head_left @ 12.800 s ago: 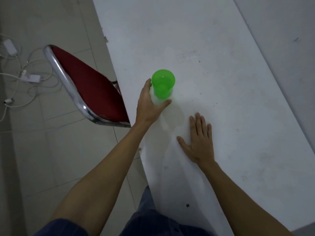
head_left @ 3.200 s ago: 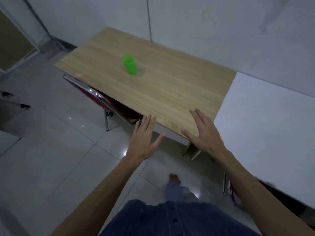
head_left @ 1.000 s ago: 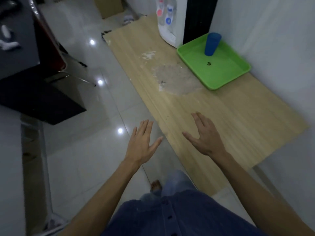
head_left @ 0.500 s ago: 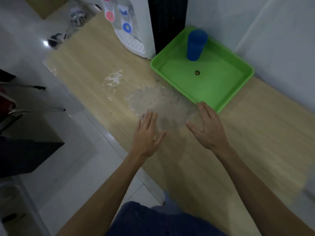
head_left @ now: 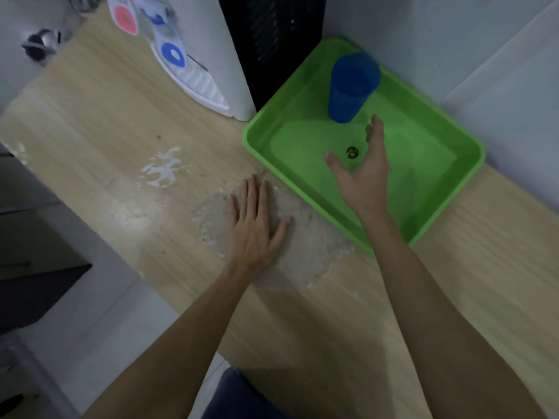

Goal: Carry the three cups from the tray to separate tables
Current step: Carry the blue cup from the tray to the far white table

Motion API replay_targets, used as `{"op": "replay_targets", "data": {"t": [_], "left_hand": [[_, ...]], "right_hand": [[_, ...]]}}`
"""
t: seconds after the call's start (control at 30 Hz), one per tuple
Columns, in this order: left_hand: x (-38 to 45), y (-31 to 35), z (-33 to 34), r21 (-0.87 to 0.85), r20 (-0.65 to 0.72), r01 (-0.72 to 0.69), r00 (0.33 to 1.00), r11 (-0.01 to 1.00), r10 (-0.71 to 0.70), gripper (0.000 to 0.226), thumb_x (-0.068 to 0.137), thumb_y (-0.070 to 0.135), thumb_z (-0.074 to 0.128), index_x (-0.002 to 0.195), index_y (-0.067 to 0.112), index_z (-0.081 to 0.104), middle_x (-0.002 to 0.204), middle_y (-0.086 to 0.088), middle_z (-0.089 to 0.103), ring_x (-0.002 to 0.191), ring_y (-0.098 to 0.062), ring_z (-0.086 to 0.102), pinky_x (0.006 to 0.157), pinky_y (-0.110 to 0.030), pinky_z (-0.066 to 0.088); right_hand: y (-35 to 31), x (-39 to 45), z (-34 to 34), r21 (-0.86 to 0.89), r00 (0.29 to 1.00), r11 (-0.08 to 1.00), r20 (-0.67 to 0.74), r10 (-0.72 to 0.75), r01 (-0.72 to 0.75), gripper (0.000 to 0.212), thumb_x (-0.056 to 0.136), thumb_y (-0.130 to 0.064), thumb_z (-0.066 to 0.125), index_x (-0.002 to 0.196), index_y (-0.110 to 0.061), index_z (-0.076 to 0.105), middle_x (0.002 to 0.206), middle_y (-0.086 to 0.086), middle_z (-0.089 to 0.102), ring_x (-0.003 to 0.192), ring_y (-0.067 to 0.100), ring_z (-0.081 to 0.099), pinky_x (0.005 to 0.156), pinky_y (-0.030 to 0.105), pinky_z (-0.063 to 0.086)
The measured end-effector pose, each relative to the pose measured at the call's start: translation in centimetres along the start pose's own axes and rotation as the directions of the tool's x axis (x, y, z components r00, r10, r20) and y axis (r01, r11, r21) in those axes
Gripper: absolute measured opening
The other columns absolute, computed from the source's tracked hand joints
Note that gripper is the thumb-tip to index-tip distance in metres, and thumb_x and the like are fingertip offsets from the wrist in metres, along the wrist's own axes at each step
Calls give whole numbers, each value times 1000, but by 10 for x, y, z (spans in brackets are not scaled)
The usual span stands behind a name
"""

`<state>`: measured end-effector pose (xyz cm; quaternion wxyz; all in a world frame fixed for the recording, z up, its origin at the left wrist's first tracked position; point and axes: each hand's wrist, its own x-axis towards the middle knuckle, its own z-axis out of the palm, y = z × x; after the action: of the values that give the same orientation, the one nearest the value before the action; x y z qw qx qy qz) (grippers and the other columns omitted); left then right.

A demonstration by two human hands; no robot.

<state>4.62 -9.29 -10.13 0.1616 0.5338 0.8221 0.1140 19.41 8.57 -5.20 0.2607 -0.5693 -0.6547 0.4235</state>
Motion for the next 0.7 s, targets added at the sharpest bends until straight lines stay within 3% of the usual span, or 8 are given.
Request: {"op": "replay_targets", "data": {"t": [0.07, 0.1, 0.2, 0.27, 0.33, 0.47, 0.6, 0.7], "left_hand": [[1, 0, 1, 16, 1, -3, 1000, 1000, 3, 88, 103, 57, 46, 165, 12, 2, 174, -11, -5, 160, -24, -9, 128, -56, 1], [2, 0, 0, 21, 5, -2, 1000, 1000, 2, 88, 103, 57, 45, 166, 13, 1, 174, -10, -6, 160, -24, -10, 128, -56, 1], [2, 1, -2, 42, 16, 1, 1000, 999, -2, 89, 103, 59, 43, 166, 15, -2, 174, -9, -9, 160, -24, -12, 128, -56, 0], [3, 1, -4, 49, 28, 4, 1000, 999, -5, 89, 103, 60, 43, 165, 15, -3, 173, -9, -10, 160, -23, -13, 128, -55, 0], [3, 1, -4, 47, 36, 7, 999, 999, -9, 89, 103, 60, 43, 165, 16, -4, 173, -8, -11, 160, -23, -13, 128, -54, -1], [3, 0, -3, 54, 34, 3, 999, 999, -5, 89, 103, 60, 43, 166, 15, -2, 174, -9, -10, 160, -23, -13, 128, -54, 0], [3, -1, -2, 58, 34, -3, 999, 998, 1, 88, 103, 62, 39, 166, 15, -1, 174, -9, -9, 160, -23, -13, 128, -54, 1], [2, 0, -2, 58, 28, -13, 1000, 998, 12, 88, 104, 64, 36, 166, 14, -1, 174, -9, -8, 160, -23, -13, 128, -54, 1]], "right_hand": [[-1, 17, 8, 89, 999, 996, -35, 22, -19, 108, 86, -38, 84, 166, -13, 16, 170, 10, 31, 155, 20, 34, 108, -2, 28], [-2, 25, 11, 124, 998, 992, -54, 25, -18, 109, 85, -36, 85, 166, -11, 17, 170, 11, 32, 154, 21, 34, 110, 2, 33], [-6, 47, 21, 203, 993, 978, -118, -12, 36, 104, 80, -28, 87, 161, -5, 27, 161, 14, 45, 148, 26, 44, 121, 39, 39], [-8, 60, 26, 232, 987, 970, -157, -41, 77, 98, 77, -26, 88, 156, -1, 35, 151, 12, 55, 141, 24, 52, 119, 47, 42], [-10, 69, 30, 240, 979, 967, -202, -39, 88, 92, 75, -25, 89, 149, 0, 42, 143, 8, 61, 132, 21, 59, 114, 45, 47], [-14, 81, 33, 270, 964, 958, -263, -26, 99, 79, 72, -15, 90, 138, -14, 47, 127, -8, 61, 116, 4, 61, 105, 26, 51], [-19, 78, 32, 294, 963, 952, -269, -9, 91, 78, 68, -13, 92, 133, -18, 48, 127, -1, 62, 117, 11, 64, 105, 36, 56], [-20, 63, 28, 308, 972, 949, -234, 2, 73, 78, 70, -11, 92, 136, -8, 52, 133, 7, 63, 121, 17, 65, 104, 42, 57]]}}
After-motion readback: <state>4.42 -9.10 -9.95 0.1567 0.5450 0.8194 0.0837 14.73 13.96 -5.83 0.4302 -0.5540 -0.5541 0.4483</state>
